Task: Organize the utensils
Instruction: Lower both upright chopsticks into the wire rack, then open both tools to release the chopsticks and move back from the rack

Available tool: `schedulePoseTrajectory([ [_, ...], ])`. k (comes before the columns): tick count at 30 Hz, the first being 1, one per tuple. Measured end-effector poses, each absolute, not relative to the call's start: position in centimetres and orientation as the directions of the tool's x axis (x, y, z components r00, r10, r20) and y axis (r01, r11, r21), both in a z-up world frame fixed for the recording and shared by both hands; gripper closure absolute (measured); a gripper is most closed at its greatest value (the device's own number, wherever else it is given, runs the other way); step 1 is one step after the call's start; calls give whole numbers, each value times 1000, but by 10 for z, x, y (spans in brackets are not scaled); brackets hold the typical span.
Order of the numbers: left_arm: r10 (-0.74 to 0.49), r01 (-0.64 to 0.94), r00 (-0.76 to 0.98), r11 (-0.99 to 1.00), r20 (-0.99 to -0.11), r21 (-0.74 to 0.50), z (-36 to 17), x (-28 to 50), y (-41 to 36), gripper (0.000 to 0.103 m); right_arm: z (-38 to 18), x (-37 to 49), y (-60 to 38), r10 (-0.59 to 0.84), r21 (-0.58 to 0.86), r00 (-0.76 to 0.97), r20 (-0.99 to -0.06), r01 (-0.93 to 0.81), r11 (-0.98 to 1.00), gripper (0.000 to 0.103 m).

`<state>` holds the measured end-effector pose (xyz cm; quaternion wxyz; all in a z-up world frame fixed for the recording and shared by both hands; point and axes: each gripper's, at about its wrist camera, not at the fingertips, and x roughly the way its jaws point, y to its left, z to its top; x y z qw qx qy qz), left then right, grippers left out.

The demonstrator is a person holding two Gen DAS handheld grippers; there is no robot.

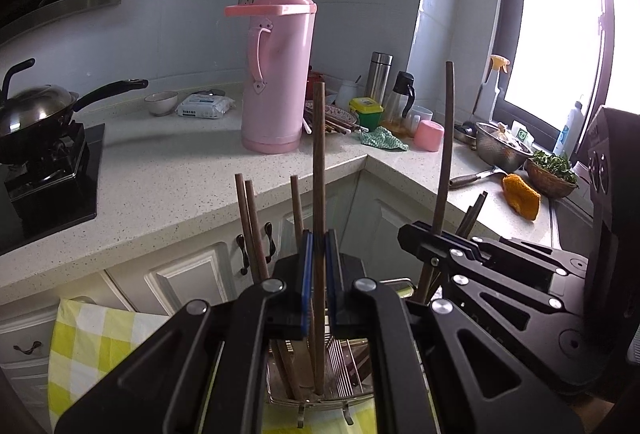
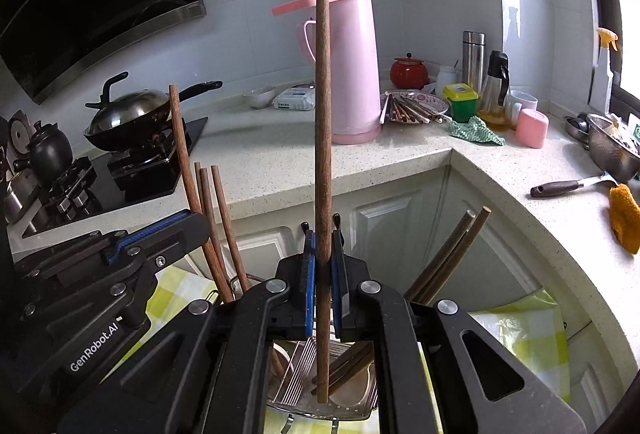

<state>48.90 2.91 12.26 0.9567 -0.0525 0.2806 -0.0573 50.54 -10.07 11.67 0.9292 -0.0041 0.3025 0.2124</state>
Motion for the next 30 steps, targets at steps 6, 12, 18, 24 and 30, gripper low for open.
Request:
schedulePoseTrajectory([
  [6,-146,87,828,987,-542,-132,112,490,24,97,105,504,-101,390,124,721,-573,-394,911,96],
  [12,-147,91,817,988,-558,-127,101,490,21,97,90,505,-102,394,137,712,-582,-391,910,96],
  [18,-146,91,808,988,-571,-123,94,490,20,97,80,506,-101,395,145,697,-598,-391,909,96],
  [24,-145,91,804,988,-576,-122,92,491,20,97,77,503,-98,396,137,696,-599,-398,907,96],
  [30,-151,96,800,987,-580,-126,92,491,21,93,80,501,-101,390,139,691,-608,-392,910,95],
])
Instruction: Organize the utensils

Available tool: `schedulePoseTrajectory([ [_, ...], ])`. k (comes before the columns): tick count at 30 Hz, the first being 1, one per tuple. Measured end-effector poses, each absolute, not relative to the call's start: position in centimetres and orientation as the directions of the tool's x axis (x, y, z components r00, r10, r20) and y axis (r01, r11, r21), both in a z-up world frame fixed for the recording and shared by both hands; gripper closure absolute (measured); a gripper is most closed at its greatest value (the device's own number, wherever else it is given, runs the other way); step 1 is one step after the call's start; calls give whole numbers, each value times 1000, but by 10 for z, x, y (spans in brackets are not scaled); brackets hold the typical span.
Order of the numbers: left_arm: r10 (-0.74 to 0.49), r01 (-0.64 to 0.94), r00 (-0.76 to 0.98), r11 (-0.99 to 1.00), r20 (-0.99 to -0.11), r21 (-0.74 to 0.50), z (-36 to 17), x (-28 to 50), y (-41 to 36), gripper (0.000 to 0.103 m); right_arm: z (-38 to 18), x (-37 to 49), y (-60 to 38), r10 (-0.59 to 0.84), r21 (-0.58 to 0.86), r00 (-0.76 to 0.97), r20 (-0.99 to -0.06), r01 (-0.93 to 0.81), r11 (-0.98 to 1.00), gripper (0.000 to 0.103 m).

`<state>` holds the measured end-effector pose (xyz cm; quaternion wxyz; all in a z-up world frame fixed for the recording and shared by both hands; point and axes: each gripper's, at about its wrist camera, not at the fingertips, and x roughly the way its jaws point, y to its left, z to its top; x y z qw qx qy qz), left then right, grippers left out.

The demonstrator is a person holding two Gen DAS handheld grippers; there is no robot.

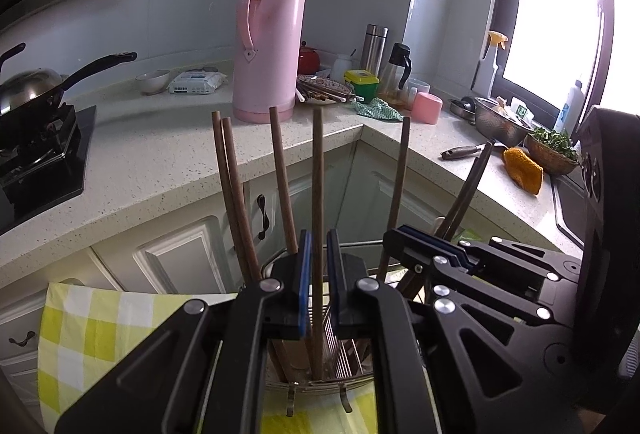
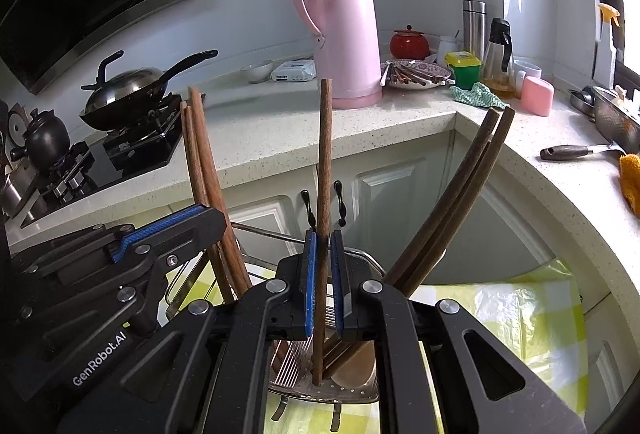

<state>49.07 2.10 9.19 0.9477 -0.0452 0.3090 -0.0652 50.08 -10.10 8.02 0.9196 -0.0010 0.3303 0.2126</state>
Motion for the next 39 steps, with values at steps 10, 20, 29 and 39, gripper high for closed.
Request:
schedulePoseTrajectory([
  [10,-143,79,827,987,-544,-139,107,457,31,69,98,473,-120,368,108,731,-575,-378,920,87],
  [20,-169,87,829,980,-534,-177,69,378,32,50,72,399,-163,340,137,771,-538,-317,938,45],
  [29,-187,128,859,980,-477,-153,40,330,26,27,57,350,-182,326,93,830,-452,-320,943,23],
  [39,-202,157,865,978,-459,-134,39,321,26,7,48,346,-188,373,117,823,-429,-359,926,19],
])
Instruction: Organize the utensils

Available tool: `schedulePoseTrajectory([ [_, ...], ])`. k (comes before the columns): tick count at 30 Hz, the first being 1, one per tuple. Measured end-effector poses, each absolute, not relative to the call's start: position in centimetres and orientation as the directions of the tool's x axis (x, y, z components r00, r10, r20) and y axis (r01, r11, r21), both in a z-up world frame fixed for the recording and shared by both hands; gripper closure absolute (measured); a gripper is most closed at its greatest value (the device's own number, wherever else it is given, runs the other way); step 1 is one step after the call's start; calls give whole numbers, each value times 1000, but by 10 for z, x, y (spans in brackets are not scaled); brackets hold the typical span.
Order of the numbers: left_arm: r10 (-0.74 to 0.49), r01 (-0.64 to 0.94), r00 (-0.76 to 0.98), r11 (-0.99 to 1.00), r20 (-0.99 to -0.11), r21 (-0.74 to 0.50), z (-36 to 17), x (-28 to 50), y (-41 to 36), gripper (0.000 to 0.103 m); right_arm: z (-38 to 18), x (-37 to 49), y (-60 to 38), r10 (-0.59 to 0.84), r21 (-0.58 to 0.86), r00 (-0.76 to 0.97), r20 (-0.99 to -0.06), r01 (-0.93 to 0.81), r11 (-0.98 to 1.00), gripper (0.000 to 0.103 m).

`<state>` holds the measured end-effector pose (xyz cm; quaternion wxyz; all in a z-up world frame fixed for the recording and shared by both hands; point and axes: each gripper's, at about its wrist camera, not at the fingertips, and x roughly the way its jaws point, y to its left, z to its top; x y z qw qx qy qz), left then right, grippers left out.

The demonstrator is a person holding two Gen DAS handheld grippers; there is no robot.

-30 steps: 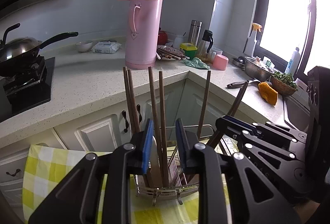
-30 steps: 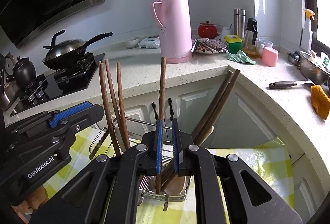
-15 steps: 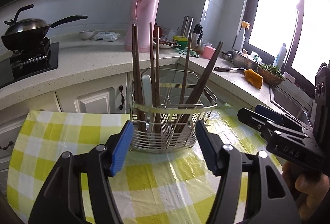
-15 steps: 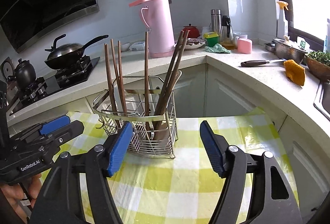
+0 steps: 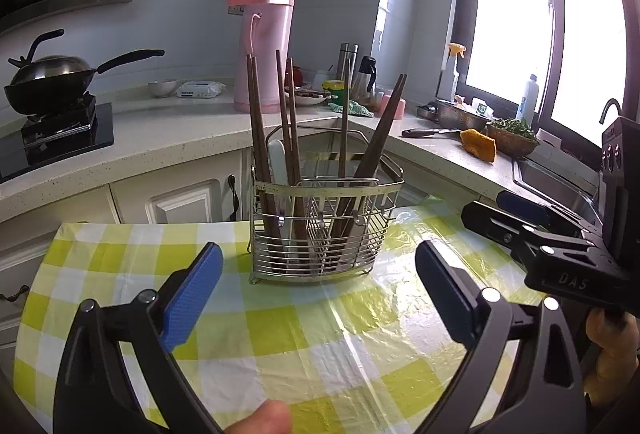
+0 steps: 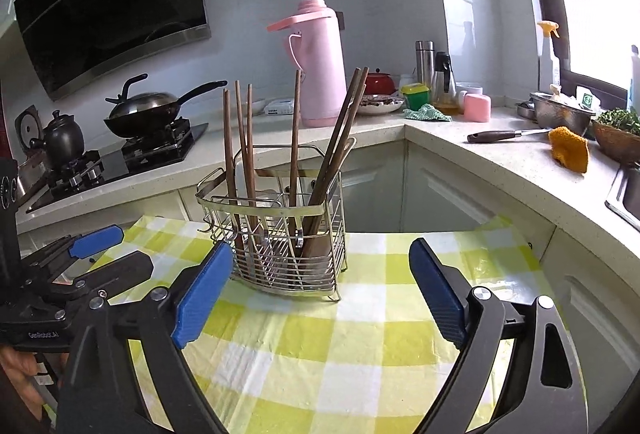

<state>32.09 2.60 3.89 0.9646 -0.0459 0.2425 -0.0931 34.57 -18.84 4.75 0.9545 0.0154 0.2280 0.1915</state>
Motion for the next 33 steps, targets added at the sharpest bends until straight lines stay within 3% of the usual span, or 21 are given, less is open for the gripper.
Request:
schedulePoseTrajectory([
  [33,-194,143,859,979,-473,-143,24,332,34,5,30,351,-184,400,129,793,-460,-386,914,19],
])
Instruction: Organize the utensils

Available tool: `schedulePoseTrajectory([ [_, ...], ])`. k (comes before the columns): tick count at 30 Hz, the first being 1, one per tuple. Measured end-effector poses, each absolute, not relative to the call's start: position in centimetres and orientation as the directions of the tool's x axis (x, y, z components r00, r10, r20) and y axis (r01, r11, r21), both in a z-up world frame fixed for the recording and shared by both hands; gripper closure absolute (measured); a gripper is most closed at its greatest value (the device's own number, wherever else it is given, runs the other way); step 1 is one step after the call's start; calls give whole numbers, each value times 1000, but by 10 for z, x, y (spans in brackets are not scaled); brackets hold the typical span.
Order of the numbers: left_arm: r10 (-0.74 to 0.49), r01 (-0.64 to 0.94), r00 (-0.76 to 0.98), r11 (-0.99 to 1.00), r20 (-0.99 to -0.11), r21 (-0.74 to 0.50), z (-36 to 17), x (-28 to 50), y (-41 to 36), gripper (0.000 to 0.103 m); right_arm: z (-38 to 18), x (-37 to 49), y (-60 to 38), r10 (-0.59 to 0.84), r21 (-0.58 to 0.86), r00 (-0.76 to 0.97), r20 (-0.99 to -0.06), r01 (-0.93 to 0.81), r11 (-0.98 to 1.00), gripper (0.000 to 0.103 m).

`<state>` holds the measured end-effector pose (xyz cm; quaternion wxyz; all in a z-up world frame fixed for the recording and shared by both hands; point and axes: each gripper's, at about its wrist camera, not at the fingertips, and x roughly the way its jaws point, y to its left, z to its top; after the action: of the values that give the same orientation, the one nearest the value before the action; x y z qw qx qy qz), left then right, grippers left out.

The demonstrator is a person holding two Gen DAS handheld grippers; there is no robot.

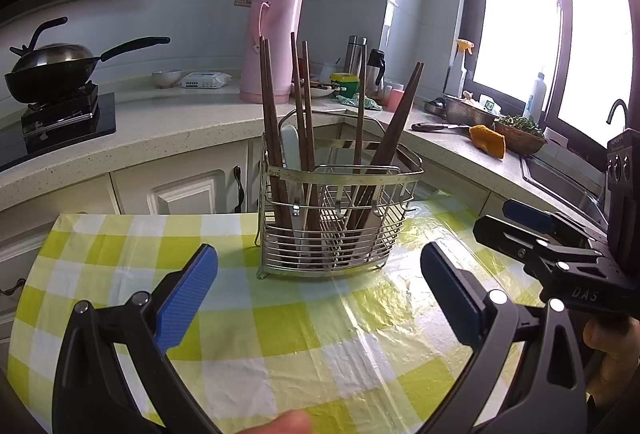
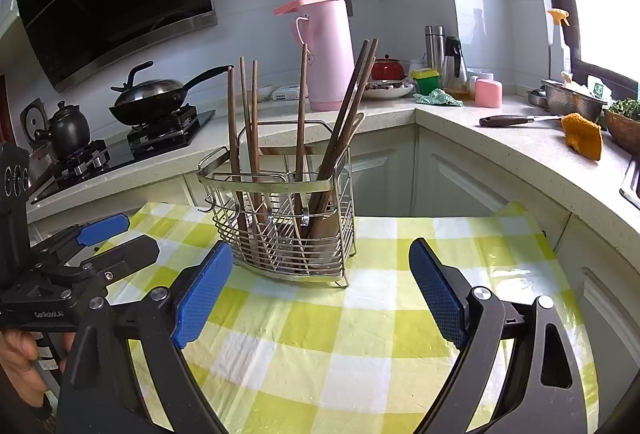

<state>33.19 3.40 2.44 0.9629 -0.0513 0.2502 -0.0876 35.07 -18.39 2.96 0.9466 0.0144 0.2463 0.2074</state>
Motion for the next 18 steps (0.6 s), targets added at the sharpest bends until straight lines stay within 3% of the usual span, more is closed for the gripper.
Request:
schedulePoseTrajectory([
  [18,-195,147,862,979,-469,-138,26,331,33,5,32,350,-187,402,127,791,-462,-389,912,19],
])
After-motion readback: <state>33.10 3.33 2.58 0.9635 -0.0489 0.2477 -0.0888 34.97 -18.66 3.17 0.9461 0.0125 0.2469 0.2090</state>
